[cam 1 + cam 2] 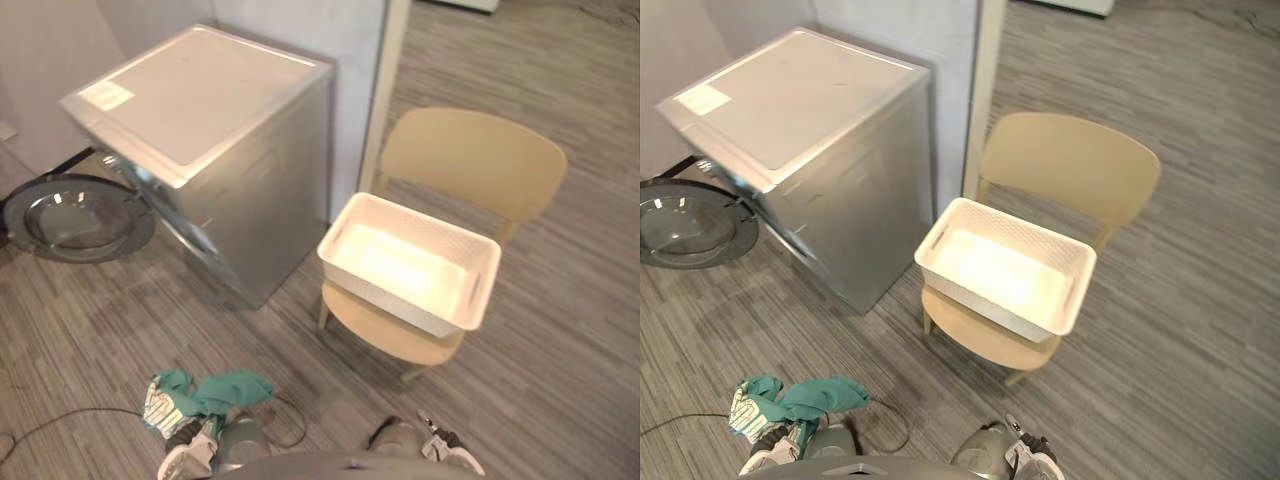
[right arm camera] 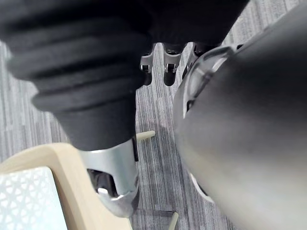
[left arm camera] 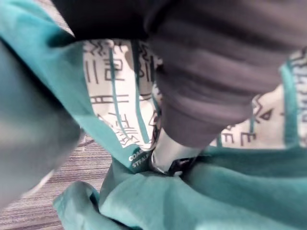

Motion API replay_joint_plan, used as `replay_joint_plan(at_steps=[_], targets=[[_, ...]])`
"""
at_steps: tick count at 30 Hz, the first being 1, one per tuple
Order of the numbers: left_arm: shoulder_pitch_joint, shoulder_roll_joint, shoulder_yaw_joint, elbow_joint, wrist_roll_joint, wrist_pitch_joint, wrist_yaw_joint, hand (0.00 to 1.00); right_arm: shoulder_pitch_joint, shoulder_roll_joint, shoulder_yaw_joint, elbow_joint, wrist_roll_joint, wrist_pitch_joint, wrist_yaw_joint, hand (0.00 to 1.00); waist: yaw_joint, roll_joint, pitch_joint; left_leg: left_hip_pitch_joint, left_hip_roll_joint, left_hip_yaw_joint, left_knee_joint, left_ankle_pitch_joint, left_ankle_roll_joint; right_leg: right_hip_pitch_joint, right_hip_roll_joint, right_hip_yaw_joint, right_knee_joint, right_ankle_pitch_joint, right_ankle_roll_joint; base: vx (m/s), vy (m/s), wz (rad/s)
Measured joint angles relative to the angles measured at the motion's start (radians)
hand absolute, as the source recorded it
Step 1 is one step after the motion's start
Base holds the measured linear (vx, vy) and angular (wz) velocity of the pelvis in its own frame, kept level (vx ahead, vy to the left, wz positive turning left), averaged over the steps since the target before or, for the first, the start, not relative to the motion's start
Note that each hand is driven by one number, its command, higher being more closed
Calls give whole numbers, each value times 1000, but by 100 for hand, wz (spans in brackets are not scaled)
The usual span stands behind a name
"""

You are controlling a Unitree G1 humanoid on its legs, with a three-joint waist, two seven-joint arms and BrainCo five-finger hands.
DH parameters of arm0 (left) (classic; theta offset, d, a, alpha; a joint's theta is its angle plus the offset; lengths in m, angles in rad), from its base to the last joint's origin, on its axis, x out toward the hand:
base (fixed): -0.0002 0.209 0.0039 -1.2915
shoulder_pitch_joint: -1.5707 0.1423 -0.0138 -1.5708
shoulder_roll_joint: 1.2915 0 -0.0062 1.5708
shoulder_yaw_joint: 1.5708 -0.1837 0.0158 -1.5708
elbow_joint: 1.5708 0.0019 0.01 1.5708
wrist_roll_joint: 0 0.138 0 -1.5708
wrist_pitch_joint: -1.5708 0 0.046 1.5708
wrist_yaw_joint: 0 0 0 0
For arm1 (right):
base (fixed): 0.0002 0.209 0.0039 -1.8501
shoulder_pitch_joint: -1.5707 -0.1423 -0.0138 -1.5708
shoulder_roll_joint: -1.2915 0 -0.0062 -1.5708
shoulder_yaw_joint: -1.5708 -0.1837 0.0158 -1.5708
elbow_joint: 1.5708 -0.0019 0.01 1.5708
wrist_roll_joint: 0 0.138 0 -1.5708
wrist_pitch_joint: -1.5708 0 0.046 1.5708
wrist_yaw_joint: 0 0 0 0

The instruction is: Pick up the laundry basket with both hands and put the clothes into the washing machine.

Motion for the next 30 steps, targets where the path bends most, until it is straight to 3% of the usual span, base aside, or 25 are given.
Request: replay_joint_plan(at_steps=[1,3,5,6,7,8,9,10,11,12,13,14,15,17,20,22,23,24,25,26,27,28,29,30], targets=[[-7,-7,-8,0,0,0,0,100,-3,-6,-24,3,1,2,0,0,-4,18,-15,11,-14,-5,-58,-52,-72,-11,-16,-13,-1,19,16,0,428,61],[-29,-3,-2,0,1,-7,3,100,-2,25,-48,14,5,8,0,0,-10,-15,-13,-12,-67,-7,-87,-91,-131,-27,-52,-8,-24,53,34,-48,375,62],[-32,15,-7,0,12,-8,2,100,-1,41,-60,51,5,10,0,0,-4,-57,-16,-9,-102,-11,-72,-114,-151,6,-55,16,-80,109,31,-55,297,34],[-19,31,-27,3,21,-8,2,100,0,39,-64,80,6,9,-2,0,5,-62,-20,-15,-98,-15,1,-164,-148,47,-44,16,-122,138,40,-27,234,4],[-12,35,-40,3,23,-8,2,100,2,35,-68,84,7,9,-2,0,8,-53,-20,-38,-87,-28,63,-202,-148,66,-35,15,-138,151,49,-53,210,3],[-4,41,-71,3,24,-8,2,100,14,28,-73,84,15,8,-3,0,8,-32,-27,-97,-61,-66,198,-282,-146,93,-25,4,-147,165,71,-82,243,19],[-5,45,-119,3,35,-8,0,100,22,8,-82,91,23,9,-3,0,12,-10,-30,-146,-62,-92,295,-338,-128,103,-39,-15,-142,175,85,-88,274,32],[-10,48,-135,3,43,-7,-1,100,26,4,-92,92,25,9,-3,0,12,-7,-30,-163,-73,-93,323,-357,-113,106,-55,-16,-140,189,90,-59,328,41],[-19,49,-153,3,61,-7,-6,100,32,2,-116,95,45,11,-3,0,12,-6,-29,-177,-111,-95,340,-385,-94,106,-93,-3,-137,246,57,-46,422,44],[-13,48,-168,4,67,-6,-7,100,40,3,-141,85,66,13,-2,0,8,-4,-29,-175,-140,-98,322,-383,-75,86,-105,55,-138,342,-62,-31,420,44],[-14,49,-184,3,91,-6,-8,100,48,6,-150,65,87,9,-1,0,7,16,-39,-149,-165,-101,274,-366,-47,40,-103,173,-103,442,-200,-5,354,27],[-12,49,-188,3,97,-6,-7,100,47,9,-155,59,90,8,0,0,7,17,-38,-141,-169,-105,259,-360,-39,25,-97,214,-72,448,-209,87,253,30],[-9,69,-189,2,104,-5,-6,100,49,40,-174,39,94,8,0,0,4,23,-27,-100,-167,-140,192,-326,-18,-42,-2,379,125,274,-104,106,206,38],[-15,96,-191,2,109,-4,-7,100,53,86,-171,42,107,6,2,0,1,-21,-28,-49,-183,-160,107,-287,2,-90,137,443,304,51,-99,139,105,43],[-44,70,-196,9,131,6,-17,100,49,87,-133,36,129,17,15,0,0,-42,-20,-34,-206,-165,68,-281,6,-160,296,453,323,-138,-91,147,-20,17],[-114,51,-196,55,150,14,-28,100,37,87,-124,32,128,22,23,0,-1,-48,-3,-24,-209,-173,55,-290,-9,-202,384,459,148,-178,-78,171,-143,28],[-128,47,-196,60,154,14,-29,100,36,88,-120,32,128,24,24,0,-1,-54,-1,-20,-210,-175,51,-295,-17,-205,393,471,78,-168,-70,195,-211,53],[-160,45,-195,82,160,14,-31,100,32,89,-116,31,129,23,24,0,-8,-62,7,-1,-206,-192,37,-303,-43,-156,410,457,7,-95,-100,189,-176,53],[-171,39,-195,88,162,15,-32,100,34,90,-121,24,129,19,23,0,-13,-52,10,21,-201,-198,31,-301,-46,-129,413,417,-13,-98,-92,320,-207,64],[-179,23,-206,86,172,15,-43,100,41,90,-126,4,131,8,23,0,-16,-49,23,65,-194,-172,43,-298,-19,-88,405,393,4,-103,-82,374,-152,54],[-189,5,-232,91,177,14,-53,100,40,90,-124,-15,139,-2,23,0,-31,-32,30,117,-195,-159,33,-276,7,-102,389,389,128,-107,-80,355,-123,59],[-196,1,-236,92,178,15,-58,100,40,89,-114,-36,141,-6,23,0,-44,-24,35,130,-189,-165,15,-274,5,-143,383,392,221,-130,-89,211,-112,83],[-195,2,-248,84,179,12,-65,100,59,88,-116,-43,162,-2,25,0,-65,-15,-7,135,-195,-209,-39,-325,-13,-174,386,444,161,-203,-118,202,-140,101],[-203,3,-265,89,179,12,-66,100,65,86,-128,-36,171,-2,23,0,-64,-27,-25,162,-189,-234,-52,-350,-73,-163,381,435,140,-216,-131,324,-200,85]])
